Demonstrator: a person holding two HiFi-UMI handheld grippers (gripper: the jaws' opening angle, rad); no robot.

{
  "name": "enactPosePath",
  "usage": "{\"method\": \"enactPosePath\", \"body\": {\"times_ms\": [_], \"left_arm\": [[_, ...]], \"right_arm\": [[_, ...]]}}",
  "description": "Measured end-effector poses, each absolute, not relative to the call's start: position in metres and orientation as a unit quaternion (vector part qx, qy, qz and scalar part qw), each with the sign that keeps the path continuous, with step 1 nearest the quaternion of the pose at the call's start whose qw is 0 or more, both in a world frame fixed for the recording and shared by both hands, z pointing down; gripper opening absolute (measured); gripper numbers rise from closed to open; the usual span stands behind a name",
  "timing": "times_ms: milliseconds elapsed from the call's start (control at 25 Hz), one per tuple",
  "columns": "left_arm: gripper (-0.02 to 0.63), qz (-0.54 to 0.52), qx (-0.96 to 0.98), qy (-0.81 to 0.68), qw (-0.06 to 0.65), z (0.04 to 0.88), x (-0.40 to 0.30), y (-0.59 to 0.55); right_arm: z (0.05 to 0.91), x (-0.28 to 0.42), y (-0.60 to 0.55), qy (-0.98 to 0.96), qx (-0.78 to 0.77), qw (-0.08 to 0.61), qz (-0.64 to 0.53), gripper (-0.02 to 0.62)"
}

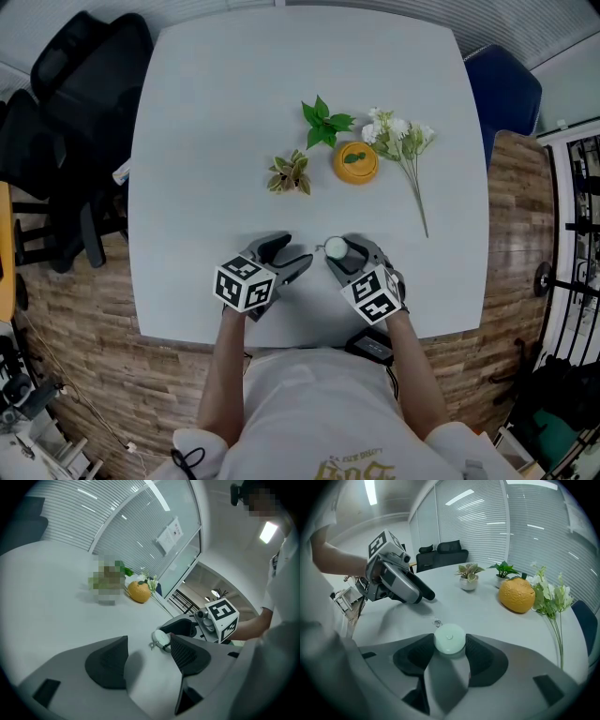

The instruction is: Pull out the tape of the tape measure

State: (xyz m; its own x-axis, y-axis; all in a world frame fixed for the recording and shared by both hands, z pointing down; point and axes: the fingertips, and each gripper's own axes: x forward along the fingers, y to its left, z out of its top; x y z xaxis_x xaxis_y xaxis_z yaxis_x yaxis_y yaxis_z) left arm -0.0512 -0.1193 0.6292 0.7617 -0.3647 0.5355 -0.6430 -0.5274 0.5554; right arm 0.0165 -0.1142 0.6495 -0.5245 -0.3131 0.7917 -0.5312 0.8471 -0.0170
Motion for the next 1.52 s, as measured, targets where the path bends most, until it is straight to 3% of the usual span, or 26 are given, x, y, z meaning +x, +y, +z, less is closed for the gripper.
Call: {"method": "enactPosePath", "body": {"times_ms": [1520], "left_arm": [[0.284,0.179,0.875,-0.276,0.354,0.594,-0.041,-0.096]], "right_arm": [[0.604,0.021,-0.093,-0.869,0.271,0.381,0.159,0.225]]}}
